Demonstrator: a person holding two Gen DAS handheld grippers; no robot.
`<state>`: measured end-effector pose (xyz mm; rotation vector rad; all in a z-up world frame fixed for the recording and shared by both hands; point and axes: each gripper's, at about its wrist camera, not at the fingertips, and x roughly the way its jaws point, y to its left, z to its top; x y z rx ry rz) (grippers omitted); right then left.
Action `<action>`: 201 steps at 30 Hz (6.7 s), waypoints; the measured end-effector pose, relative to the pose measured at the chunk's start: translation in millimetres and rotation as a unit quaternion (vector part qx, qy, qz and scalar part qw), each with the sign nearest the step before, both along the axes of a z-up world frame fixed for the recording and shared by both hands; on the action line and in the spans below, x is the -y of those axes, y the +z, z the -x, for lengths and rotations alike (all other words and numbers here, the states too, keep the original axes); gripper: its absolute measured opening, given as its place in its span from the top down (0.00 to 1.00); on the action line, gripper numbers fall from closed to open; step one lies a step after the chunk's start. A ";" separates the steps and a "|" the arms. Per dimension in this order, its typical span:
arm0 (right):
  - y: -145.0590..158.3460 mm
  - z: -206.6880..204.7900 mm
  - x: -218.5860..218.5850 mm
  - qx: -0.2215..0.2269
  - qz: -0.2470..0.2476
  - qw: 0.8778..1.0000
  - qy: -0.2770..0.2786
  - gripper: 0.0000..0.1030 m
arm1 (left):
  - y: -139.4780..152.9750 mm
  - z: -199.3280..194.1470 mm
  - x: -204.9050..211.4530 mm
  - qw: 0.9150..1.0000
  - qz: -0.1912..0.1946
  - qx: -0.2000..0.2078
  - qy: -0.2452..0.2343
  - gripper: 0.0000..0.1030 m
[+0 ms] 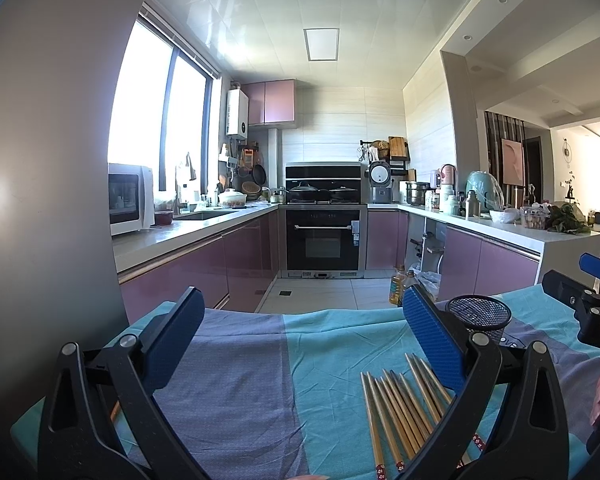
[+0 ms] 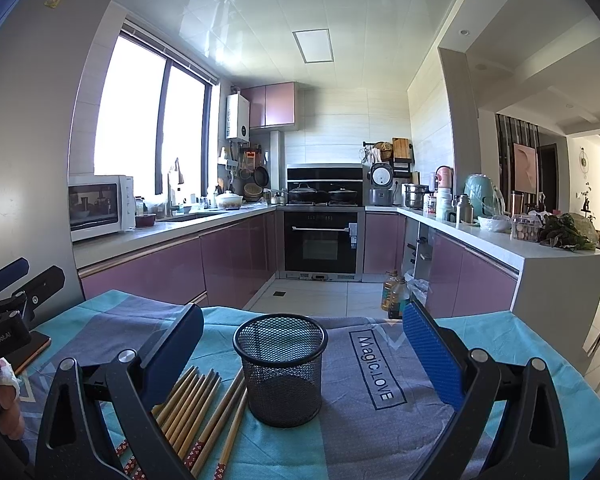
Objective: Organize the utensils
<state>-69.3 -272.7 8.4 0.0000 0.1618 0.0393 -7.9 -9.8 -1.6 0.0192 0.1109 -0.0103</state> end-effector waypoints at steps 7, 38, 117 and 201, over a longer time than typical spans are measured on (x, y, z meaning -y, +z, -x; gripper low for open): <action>-0.7 -1.5 -0.7 -0.001 -0.002 1.000 0.001 0.06 | -0.5 -0.9 0.9 1.000 -0.001 -0.001 0.000 0.05; -36.3 -27.2 -12.3 -0.143 -0.002 0.987 0.078 0.06 | -7.2 -10.2 4.9 0.999 -0.021 -0.036 0.000 0.05; 49.3 -77.8 22.7 -0.139 -0.071 0.969 0.191 0.95 | 88.4 -96.5 54.6 0.934 0.069 -0.185 -0.296 0.93; -99.2 -83.0 -49.7 -0.363 -0.019 0.914 0.180 0.67 | -106.0 -91.1 42.8 0.897 -0.021 -0.384 -0.217 0.64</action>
